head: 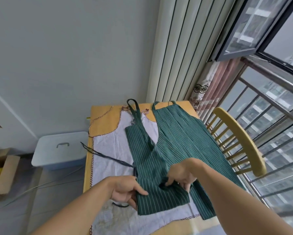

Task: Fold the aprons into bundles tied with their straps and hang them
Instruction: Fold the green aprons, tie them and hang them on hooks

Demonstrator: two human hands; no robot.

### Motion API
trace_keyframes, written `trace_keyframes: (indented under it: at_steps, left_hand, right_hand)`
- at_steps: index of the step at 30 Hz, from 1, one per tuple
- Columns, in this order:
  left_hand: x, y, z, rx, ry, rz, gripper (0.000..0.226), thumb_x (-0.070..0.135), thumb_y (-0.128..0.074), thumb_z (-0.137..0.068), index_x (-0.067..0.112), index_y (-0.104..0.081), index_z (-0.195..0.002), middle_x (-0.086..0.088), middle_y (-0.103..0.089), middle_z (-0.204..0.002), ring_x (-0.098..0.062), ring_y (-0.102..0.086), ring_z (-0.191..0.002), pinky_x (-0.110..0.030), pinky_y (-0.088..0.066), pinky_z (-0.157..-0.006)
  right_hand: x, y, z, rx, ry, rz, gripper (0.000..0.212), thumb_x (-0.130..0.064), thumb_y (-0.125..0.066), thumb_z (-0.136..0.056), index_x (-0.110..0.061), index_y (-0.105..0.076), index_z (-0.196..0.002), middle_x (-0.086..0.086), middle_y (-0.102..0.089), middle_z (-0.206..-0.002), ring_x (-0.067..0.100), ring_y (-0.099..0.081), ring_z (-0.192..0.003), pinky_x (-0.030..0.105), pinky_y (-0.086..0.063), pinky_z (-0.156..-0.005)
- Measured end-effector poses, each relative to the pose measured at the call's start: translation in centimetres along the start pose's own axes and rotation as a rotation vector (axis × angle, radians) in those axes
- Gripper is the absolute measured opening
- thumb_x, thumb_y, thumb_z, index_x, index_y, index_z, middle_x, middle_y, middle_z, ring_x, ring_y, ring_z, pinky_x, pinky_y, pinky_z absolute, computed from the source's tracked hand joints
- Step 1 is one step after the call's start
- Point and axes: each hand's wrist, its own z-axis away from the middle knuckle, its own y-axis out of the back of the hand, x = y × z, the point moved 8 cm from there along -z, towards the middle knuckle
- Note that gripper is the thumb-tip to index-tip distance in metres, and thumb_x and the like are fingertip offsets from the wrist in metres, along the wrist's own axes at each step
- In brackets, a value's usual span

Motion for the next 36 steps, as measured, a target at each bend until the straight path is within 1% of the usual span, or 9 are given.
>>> trace_keyframes:
  at_steps: [4, 7, 11, 14, 19, 23, 30, 33, 36]
  left_hand:
    - [-0.9, 0.9, -0.2, -0.061, 0.015, 0.04, 0.028, 0.002, -0.055, -0.099, 0.004, -0.067, -0.124, -0.017, -0.071, -0.121, -0.028, -0.073, -0.103, -0.037, -0.063, -0.077]
    - [0.1, 4.7, -1.9, 0.215, -0.059, -0.041, 0.03, 0.005, -0.063, -0.098, 0.007, -0.065, -0.127, -0.012, -0.073, -0.121, -0.026, -0.072, -0.109, -0.037, -0.059, -0.086]
    - [2.5, 10.5, -3.9, 0.534, -0.191, 0.159, 0.026, 0.008, -0.062, -0.1, 0.007, -0.063, -0.126, -0.009, -0.075, -0.117, -0.026, -0.069, -0.113, -0.045, -0.051, -0.105]
    - [5.0, 14.3, -5.4, 0.66, -0.249, 0.276, 0.014, 0.011, -0.061, -0.101, 0.015, -0.063, -0.114, -0.006, -0.074, -0.112, -0.021, -0.068, -0.106, -0.037, -0.055, -0.089]
    - [9.2, 20.5, -8.8, 0.824, -0.29, 0.213, 0.015, 0.012, -0.063, -0.1, 0.016, -0.067, -0.114, -0.009, -0.074, -0.118, -0.024, -0.07, -0.107, -0.041, -0.055, -0.097]
    - [10.9, 23.5, -10.8, 0.916, -0.219, 0.156, 0.018, 0.013, -0.063, -0.1, 0.015, -0.068, -0.117, -0.005, -0.074, -0.111, -0.018, -0.07, -0.098, -0.028, -0.051, -0.07]
    - [12.2, 26.4, -12.2, 1.19, -0.116, -0.089, 0.035, 0.024, -0.079, -0.087, 0.017, -0.059, -0.115, -0.001, -0.071, -0.104, -0.016, -0.07, -0.084, -0.031, -0.056, -0.067]
    - [12.5, 26.9, -12.4, 1.214, 0.008, -0.159, 0.06, 0.042, -0.084, -0.078, 0.015, -0.052, -0.121, -0.001, -0.068, -0.108, -0.017, -0.068, -0.086, -0.031, -0.053, -0.064]
    - [12.4, 27.7, -12.8, 1.139, 0.064, -0.149, 0.082, 0.054, -0.089, -0.063, 0.013, -0.057, -0.127, -0.003, -0.069, -0.118, -0.022, -0.068, -0.101, -0.041, -0.059, -0.086]
  right_hand:
    - [0.0, 0.1, -2.3, -0.046, 0.022, 0.036, 0.039, -0.02, -0.049, -0.107, -0.003, -0.053, -0.141, 0.016, -0.069, -0.114, 0.029, -0.07, -0.093, 0.045, -0.062, -0.079]
    - [-1.2, 3.3, -4.7, 0.099, 0.155, -0.031, 0.037, -0.02, -0.055, -0.105, -0.004, -0.055, -0.138, 0.015, -0.065, -0.13, 0.028, -0.071, -0.1, 0.042, -0.062, -0.087]
    - [-3.2, 10.0, -7.7, 0.501, 0.345, -0.166, 0.015, -0.017, -0.06, -0.102, -0.006, -0.063, -0.111, 0.019, -0.07, -0.113, 0.037, -0.07, -0.105, 0.05, -0.058, -0.092]
    - [-4.7, 13.8, -9.8, 0.586, 0.398, -0.249, 0.012, -0.022, -0.057, -0.103, -0.013, -0.064, -0.101, 0.016, -0.07, -0.098, 0.031, -0.069, -0.084, 0.053, -0.058, -0.09]
    - [-7.8, 19.4, -12.8, 0.676, 0.417, -0.304, 0.02, -0.025, -0.051, -0.106, -0.012, -0.063, -0.116, 0.008, -0.063, -0.08, 0.02, -0.054, -0.064, 0.035, -0.048, -0.06]
    - [-9.2, 22.8, -15.7, 0.704, 0.374, -0.27, 0.035, -0.021, -0.049, -0.107, -0.008, -0.054, -0.139, 0.0, -0.056, -0.072, 0.012, -0.045, -0.049, 0.019, -0.033, -0.037]
    - [-9.1, 24.1, -19.5, 0.682, 0.321, -0.322, 0.02, -0.035, -0.066, -0.098, -0.015, -0.064, -0.1, -0.003, -0.062, -0.076, 0.009, -0.055, -0.058, 0.018, -0.037, -0.044]
    - [-9.4, 23.4, -20.3, 0.636, 0.334, -0.34, 0.049, -0.043, -0.082, -0.083, -0.017, -0.06, -0.118, 0.0, -0.073, -0.104, 0.012, -0.069, -0.078, 0.02, -0.05, -0.057]
    - [-9.7, 23.1, -20.6, 0.61, 0.324, -0.362, 0.055, -0.04, -0.087, -0.078, -0.014, -0.062, -0.12, 0.0, -0.073, -0.106, 0.013, -0.07, -0.083, 0.024, -0.054, -0.064]
